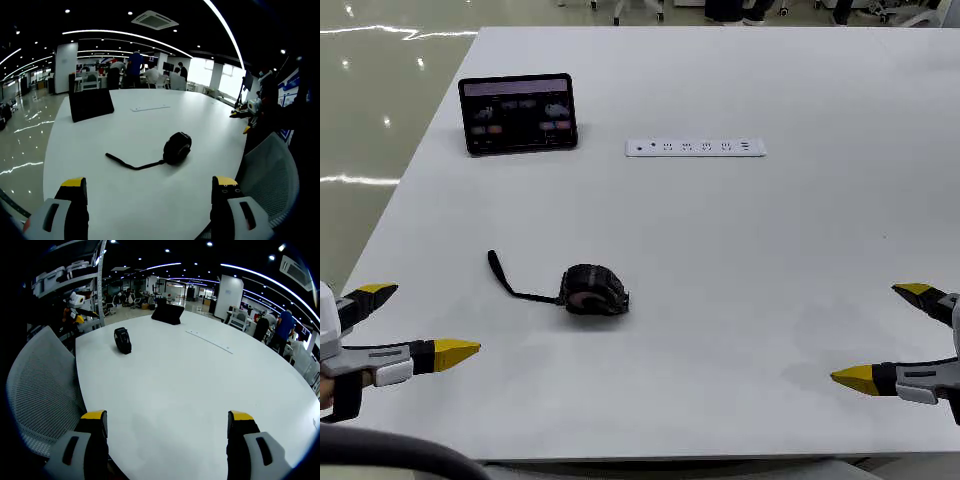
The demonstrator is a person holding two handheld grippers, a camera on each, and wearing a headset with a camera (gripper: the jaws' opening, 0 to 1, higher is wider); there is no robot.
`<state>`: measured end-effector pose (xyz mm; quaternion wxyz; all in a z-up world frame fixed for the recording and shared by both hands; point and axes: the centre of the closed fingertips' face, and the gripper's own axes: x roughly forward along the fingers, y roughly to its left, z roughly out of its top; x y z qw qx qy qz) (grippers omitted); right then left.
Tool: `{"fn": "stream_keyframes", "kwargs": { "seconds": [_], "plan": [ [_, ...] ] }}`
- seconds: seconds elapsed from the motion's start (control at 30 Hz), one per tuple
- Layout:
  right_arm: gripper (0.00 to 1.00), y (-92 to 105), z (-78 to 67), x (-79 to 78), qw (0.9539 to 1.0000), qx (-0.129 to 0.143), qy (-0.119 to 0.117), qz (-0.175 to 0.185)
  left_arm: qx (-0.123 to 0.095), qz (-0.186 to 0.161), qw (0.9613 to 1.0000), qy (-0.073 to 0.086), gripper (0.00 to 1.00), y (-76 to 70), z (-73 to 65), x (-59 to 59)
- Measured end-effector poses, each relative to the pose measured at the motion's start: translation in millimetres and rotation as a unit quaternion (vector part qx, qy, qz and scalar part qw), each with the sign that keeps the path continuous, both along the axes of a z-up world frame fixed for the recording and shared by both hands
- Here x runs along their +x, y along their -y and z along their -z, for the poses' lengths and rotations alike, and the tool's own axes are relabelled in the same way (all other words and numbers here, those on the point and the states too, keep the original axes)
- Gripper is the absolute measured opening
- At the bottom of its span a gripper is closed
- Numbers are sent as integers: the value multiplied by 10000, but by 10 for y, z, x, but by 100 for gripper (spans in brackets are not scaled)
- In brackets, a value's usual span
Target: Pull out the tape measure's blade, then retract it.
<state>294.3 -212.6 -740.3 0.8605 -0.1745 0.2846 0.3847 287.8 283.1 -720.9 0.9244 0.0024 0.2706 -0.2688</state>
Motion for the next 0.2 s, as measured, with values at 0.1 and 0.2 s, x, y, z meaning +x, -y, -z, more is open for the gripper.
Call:
{"fn": "stream_keyframes", "kwargs": {
  "seconds": [0.1,0.2],
  "plan": [
    [97,-7,-1,-3,10000,-6,-5,-15,15,3,10000,-4,100,-20,-6,-10],
    [97,-13,9,-5,10000,-2,-20,-12,37,3,10000,-10,100,-40,-2,-15]
  ]
}}
